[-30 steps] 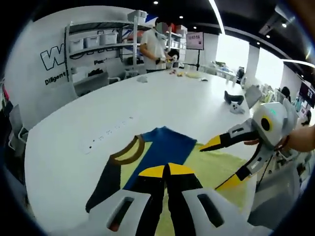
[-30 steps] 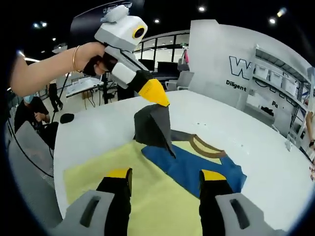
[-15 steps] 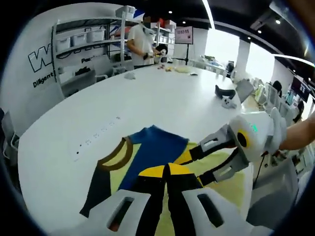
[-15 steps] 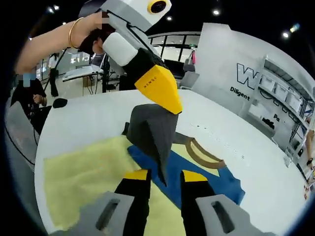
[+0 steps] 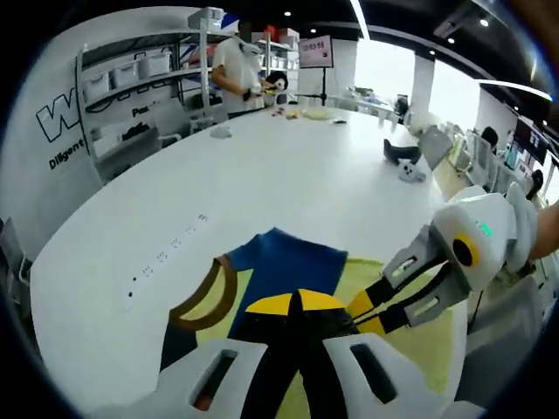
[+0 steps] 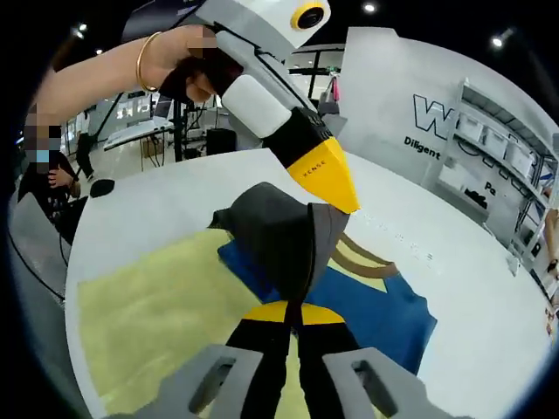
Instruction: Fold the garment on the visible template until the final outline fits inside the template.
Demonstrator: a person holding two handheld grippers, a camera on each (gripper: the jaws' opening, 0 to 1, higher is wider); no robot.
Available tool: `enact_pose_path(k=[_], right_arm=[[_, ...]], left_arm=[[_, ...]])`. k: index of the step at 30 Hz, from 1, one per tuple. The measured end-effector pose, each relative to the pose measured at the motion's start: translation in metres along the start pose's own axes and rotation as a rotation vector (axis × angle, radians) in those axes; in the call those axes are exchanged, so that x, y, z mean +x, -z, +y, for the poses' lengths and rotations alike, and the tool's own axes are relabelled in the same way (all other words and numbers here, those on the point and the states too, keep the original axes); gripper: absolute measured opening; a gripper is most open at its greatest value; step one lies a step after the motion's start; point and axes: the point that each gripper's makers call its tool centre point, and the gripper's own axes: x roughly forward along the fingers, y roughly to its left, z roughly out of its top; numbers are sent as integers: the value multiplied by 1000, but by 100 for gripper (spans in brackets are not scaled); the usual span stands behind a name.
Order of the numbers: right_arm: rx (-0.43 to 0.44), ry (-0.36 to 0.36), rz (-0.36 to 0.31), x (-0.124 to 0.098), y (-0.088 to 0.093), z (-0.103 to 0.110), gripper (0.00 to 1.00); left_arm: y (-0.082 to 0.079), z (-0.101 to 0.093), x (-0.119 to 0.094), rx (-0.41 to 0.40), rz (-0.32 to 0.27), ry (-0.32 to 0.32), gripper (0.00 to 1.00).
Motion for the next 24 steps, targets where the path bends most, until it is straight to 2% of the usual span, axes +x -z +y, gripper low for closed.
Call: enact_pose_path(k=[8, 12, 19, 24], right_arm=[[41, 12, 58, -4, 18, -17, 0], [77, 27, 76, -6, 29, -27, 0], [108, 45, 119, -2, 44, -34, 0], [123, 68, 175, -2, 57, -38, 0]], left_arm=[[1, 2, 32, -13, 38, 5, 5], [-1, 0, 55, -14, 49, 20, 5], [6, -2, 68, -20, 67, 17, 5], [12, -2, 78, -27, 80, 3, 5]])
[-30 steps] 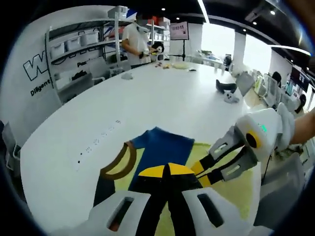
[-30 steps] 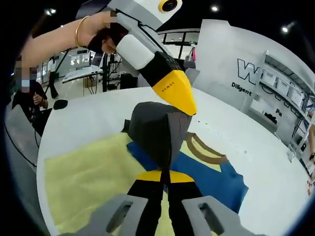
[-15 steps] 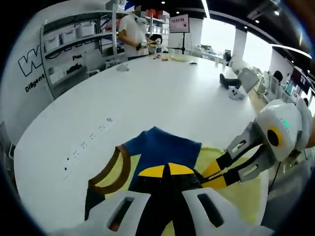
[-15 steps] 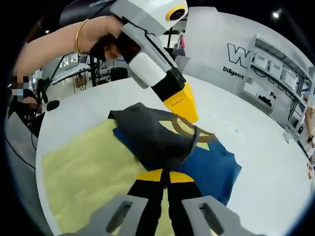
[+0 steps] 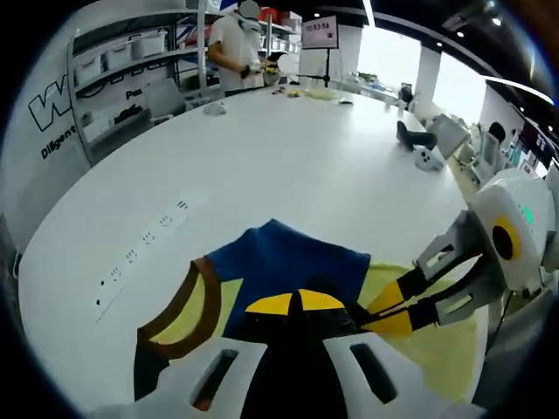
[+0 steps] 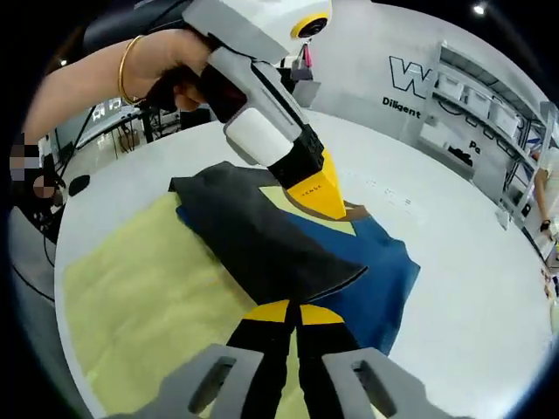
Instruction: Fold the garment on the visible template until the final outline fits inside the template.
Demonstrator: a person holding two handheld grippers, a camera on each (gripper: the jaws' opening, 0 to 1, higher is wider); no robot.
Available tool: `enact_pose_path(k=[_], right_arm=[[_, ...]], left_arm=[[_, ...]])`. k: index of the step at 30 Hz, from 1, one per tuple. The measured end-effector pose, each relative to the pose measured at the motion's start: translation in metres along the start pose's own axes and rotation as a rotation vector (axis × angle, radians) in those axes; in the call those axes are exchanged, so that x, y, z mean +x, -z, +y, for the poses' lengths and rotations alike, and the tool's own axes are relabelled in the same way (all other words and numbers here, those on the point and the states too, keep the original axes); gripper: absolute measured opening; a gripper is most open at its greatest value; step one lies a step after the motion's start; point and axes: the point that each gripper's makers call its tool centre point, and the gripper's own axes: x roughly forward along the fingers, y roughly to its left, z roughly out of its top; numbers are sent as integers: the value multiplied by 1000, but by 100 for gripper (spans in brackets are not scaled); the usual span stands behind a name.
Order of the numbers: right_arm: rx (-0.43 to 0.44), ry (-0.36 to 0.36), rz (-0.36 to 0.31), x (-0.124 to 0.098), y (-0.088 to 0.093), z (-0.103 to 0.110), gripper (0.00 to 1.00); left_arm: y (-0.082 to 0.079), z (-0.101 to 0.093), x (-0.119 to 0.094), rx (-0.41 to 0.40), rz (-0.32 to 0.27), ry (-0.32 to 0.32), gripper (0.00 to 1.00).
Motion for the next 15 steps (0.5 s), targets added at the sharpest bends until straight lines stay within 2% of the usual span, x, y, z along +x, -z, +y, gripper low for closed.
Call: enact_pose_path(k=[5, 9, 15], right_arm=[[21, 13, 27, 3, 9, -5, 0], [49, 50, 44, 4, 14, -14, 0], [51, 89, 41, 0, 13, -26, 0]], left_arm=[[3, -2, 5, -23, -2, -9, 5], [6, -8, 6, -48, -5, -3, 5], [3, -12, 1, -74, -31, -3, 5]])
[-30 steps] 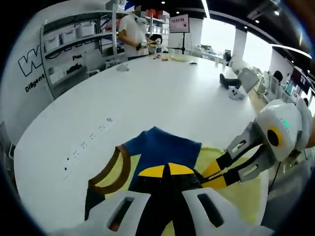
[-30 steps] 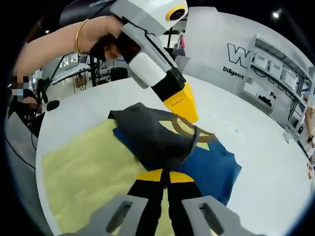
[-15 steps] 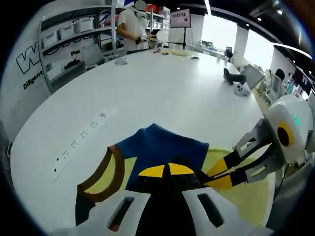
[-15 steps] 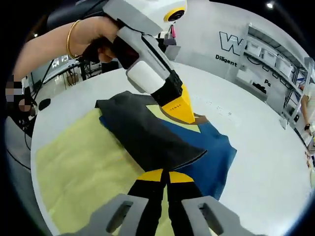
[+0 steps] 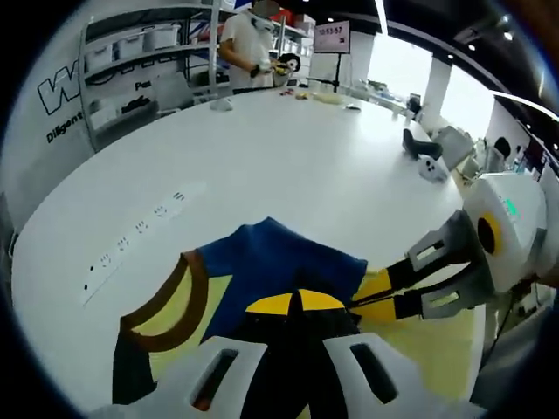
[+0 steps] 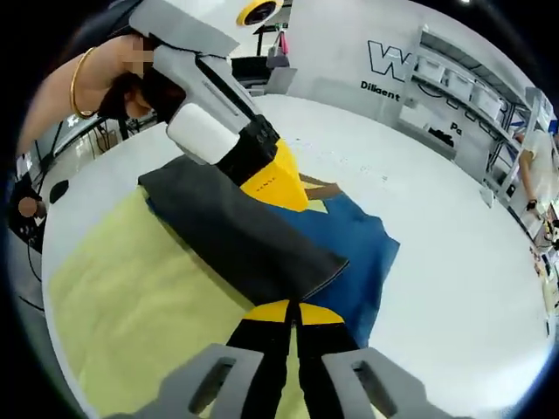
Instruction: Fold the garment on the visible template until the final outline fits inside the template.
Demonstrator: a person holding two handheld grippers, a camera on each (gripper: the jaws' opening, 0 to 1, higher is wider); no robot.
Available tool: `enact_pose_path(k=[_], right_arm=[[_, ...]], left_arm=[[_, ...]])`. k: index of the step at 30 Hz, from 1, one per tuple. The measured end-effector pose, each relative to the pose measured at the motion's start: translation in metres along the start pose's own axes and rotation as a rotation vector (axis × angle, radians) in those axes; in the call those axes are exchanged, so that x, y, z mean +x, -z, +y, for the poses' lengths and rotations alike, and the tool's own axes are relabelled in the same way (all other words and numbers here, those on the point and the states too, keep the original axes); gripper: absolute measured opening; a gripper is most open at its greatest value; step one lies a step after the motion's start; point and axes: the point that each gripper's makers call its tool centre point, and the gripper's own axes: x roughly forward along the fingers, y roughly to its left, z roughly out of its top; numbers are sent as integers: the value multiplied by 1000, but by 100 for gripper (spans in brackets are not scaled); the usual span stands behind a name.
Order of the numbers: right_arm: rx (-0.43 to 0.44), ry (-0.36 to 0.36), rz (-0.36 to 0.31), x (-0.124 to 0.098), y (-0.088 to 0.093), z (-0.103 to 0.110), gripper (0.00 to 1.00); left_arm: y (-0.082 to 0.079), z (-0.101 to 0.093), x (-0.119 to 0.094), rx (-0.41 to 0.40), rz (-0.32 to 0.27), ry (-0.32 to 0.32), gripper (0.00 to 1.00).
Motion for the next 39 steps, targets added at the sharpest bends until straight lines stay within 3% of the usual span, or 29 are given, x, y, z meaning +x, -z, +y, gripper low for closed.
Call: enact_pose_path(k=[8, 21, 22, 25, 27, 28, 35, 39], right_arm=[[22, 31, 19, 4, 11, -15, 0], [30, 36, 67, 7, 20, -20, 0], [34, 23, 50, 4, 17, -20, 1], [75, 6, 1, -1, 7, -19, 16], [83, 1, -8, -2, 5, -18, 24], [101, 0, -31, -10, -4, -21, 26], [105, 1, -86, -18, -26, -22, 31], [105, -28, -119, -18, -42, -13, 40]], left_arm=[[-5, 0, -14, -25, -50, -29, 5], [16, 7, -35, -66, -69, -80, 5], [17, 8, -37, -65, -79, -91, 5], [16, 9, -42, -60, -116, -102, 6], [16, 9, -43, -66, -123, -100, 11], [18, 7, -48, -118, -145, -79, 14], [27, 12, -67, -135, -147, -129, 39], [36, 16, -77, -142, -148, -159, 46]])
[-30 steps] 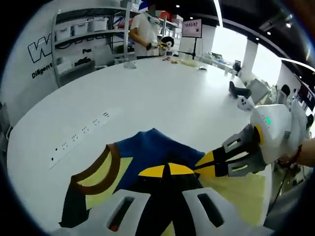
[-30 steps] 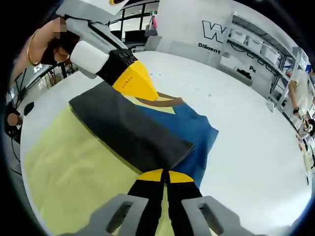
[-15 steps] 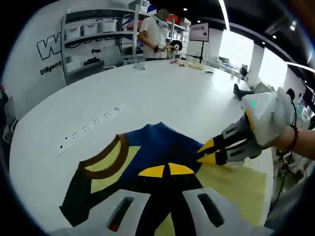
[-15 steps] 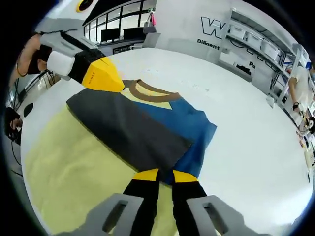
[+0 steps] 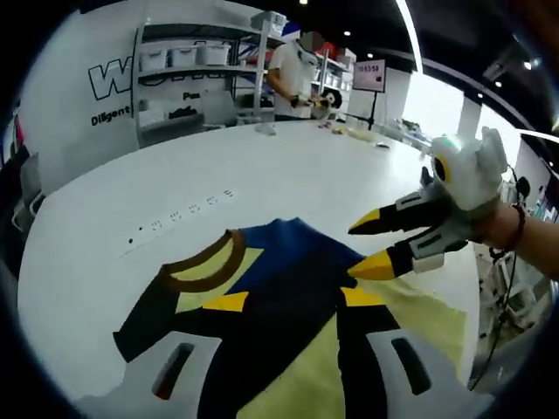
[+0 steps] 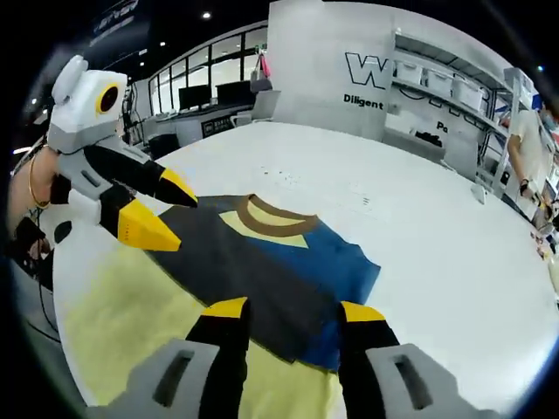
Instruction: Fold the garment on the visible template until the final outline fits inside the template.
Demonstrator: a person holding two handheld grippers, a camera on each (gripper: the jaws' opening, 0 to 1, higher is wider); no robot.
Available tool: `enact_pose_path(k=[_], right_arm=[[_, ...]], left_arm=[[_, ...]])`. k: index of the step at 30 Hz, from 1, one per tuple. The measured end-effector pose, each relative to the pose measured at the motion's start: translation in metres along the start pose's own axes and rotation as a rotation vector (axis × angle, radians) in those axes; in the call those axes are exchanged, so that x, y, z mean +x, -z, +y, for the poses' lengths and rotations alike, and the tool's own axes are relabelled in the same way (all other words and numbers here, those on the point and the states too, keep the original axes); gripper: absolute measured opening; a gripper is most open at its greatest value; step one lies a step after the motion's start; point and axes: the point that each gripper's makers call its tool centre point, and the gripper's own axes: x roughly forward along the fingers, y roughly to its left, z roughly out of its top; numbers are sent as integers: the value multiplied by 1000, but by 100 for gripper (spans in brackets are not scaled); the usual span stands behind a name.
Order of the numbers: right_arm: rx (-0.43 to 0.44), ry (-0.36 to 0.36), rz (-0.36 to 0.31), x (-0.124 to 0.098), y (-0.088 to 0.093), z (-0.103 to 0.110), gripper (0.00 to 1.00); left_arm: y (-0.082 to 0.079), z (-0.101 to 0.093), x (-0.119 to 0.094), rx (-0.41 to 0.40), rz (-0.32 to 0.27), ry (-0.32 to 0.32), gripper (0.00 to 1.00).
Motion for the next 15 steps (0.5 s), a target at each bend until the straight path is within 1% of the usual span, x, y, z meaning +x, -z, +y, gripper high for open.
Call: enact_pose_path(k=[1, 2, 3, 8, 10, 12, 13, 15], right_arm=[[-3, -3, -3, 1, -3, 2, 42], [-14, -13, -8, 3, -8, 7, 43], [-17, -16, -11, 4, -11, 9, 43], [-28, -49, -23, 13, -27, 24, 47], [-27, -57, -24, 14, -30, 27, 50], [-43, -78, -25, 19, -39, 39, 53], [-50, -83, -22, 21, -41, 42, 53], [-55, -95, -27, 23, -46, 48, 55]], left_arm=[[2, 1, -1, 6, 1, -4, 49], [9, 5, -3, 8, 32, -15, 51], [11, 7, -4, 9, 36, -20, 52], [18, 19, -18, -19, 21, -55, 61], [20, 21, -21, -28, 18, -65, 65], [27, 29, -31, -57, 13, -93, 70], [29, 32, -35, -66, 3, -105, 73], [32, 36, -39, -77, -4, -114, 77]])
